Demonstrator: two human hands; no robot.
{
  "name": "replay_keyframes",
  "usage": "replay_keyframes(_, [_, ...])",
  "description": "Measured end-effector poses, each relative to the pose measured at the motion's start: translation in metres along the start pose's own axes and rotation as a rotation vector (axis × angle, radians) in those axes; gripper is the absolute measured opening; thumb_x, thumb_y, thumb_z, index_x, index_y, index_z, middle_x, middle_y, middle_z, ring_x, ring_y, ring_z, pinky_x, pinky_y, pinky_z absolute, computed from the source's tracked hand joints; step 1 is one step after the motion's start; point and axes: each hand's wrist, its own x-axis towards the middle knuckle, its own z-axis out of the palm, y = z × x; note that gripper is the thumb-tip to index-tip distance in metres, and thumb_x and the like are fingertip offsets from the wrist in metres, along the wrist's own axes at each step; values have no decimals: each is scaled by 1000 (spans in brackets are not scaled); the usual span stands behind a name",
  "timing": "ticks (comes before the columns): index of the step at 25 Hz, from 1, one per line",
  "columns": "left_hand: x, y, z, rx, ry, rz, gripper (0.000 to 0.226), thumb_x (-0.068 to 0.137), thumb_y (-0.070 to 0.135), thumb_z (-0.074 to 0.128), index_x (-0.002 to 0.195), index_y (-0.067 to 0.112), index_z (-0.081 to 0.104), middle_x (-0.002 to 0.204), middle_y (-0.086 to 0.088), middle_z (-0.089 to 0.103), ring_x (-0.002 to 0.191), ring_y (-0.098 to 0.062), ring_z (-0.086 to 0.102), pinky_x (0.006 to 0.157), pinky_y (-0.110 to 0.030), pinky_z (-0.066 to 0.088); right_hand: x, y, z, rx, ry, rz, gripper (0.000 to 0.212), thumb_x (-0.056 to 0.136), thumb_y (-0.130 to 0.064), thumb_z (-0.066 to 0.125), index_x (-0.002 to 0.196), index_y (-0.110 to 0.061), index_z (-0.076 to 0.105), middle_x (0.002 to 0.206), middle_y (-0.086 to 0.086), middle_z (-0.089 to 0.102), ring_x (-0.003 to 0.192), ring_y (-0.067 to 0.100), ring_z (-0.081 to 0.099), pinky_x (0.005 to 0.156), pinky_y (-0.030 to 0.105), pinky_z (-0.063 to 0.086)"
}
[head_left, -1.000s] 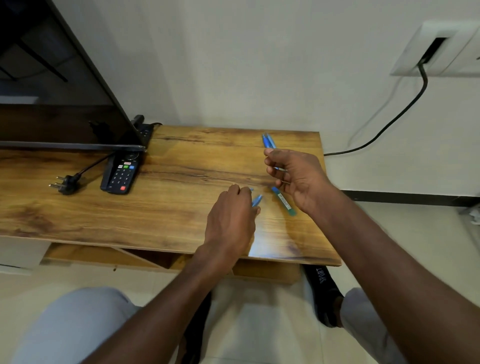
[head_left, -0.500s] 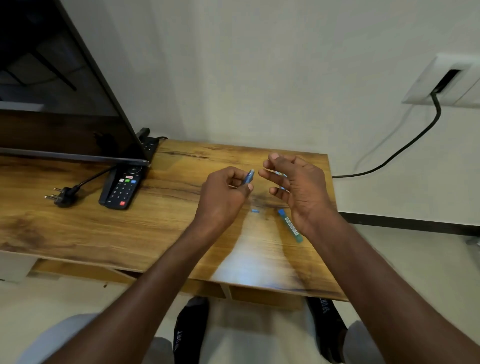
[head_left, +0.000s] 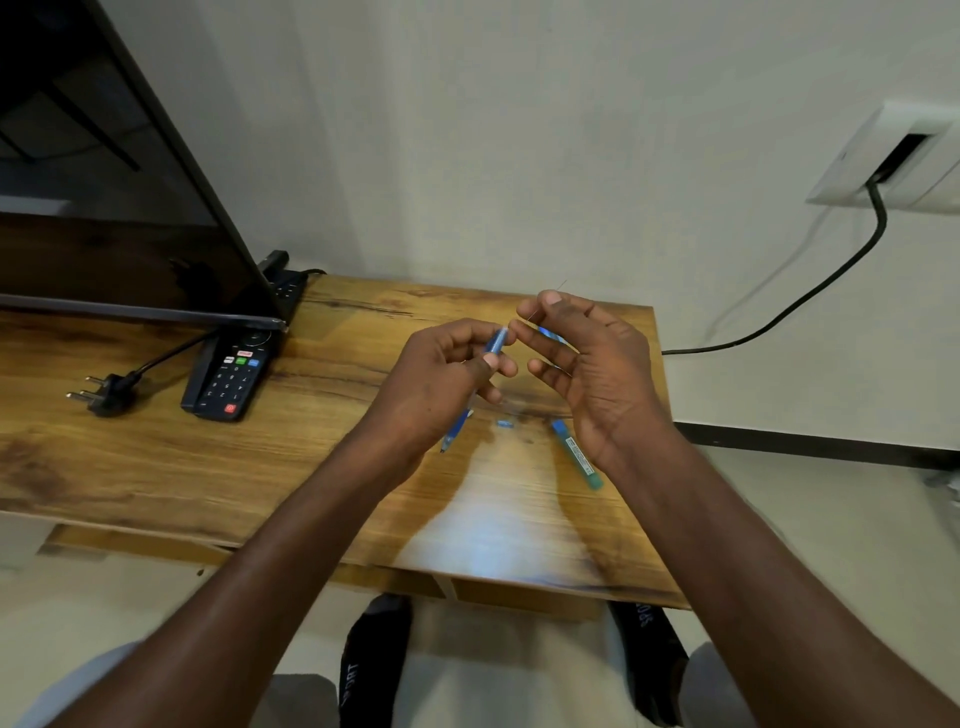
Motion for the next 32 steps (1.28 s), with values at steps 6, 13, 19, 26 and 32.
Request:
replay_keyframes(6, [-1, 2, 5, 18, -45, 34, 30, 105, 6, 55, 122, 23, 74, 100, -1, 77, 78, -9, 69, 81, -29, 53, -2, -4, -2, -9, 13, -13, 15, 99, -25, 72, 110, -14, 73, 107, 5, 82, 100, 24, 80, 66, 25, 56])
replay_keyframes(13, [-2, 0, 4, 29, -27, 48, 28, 104, 6, 59, 121, 22, 74, 100, -4, 77, 79, -12, 69, 90, -36, 56, -4, -4, 1, -54, 11, -49, 15, 101, -22, 69, 111, -11, 74, 106, 6, 82, 99, 25, 80, 62, 25, 55])
replay_keyframes(19, [-1, 0, 4, 43, -27, 56, 29, 104, 8, 60, 120, 26, 75, 98, 0, 78, 82, -13, 72, 91, -37, 58, -4, -5, 1, -56, 22, -55, 14, 101, -22, 70, 110, -12, 74, 106, 6, 82, 98, 24, 80, 64, 26, 55])
replay_keyframes(26, [-1, -2, 5, 62, -32, 51, 28, 103, 7, 60, 118, 25, 75, 98, -1, 78, 82, -13, 71, 94, -42, 58, -3, 0, 1, -139, 9, -60, 13, 99, -18, 72, 106, -8, 75, 103, 7, 82, 92, 19, 79, 62, 27, 55])
replay_keyframes(32, [-1, 1, 3, 44, -29, 64, 25, 104, 8, 59, 117, 23, 74, 96, -1, 79, 82, -14, 72, 85, -30, 55, -4, 5, 3, -275, -35, -100, 11, 96, -14, 75, 102, -5, 77, 101, 11, 81, 93, 23, 79, 61, 28, 58])
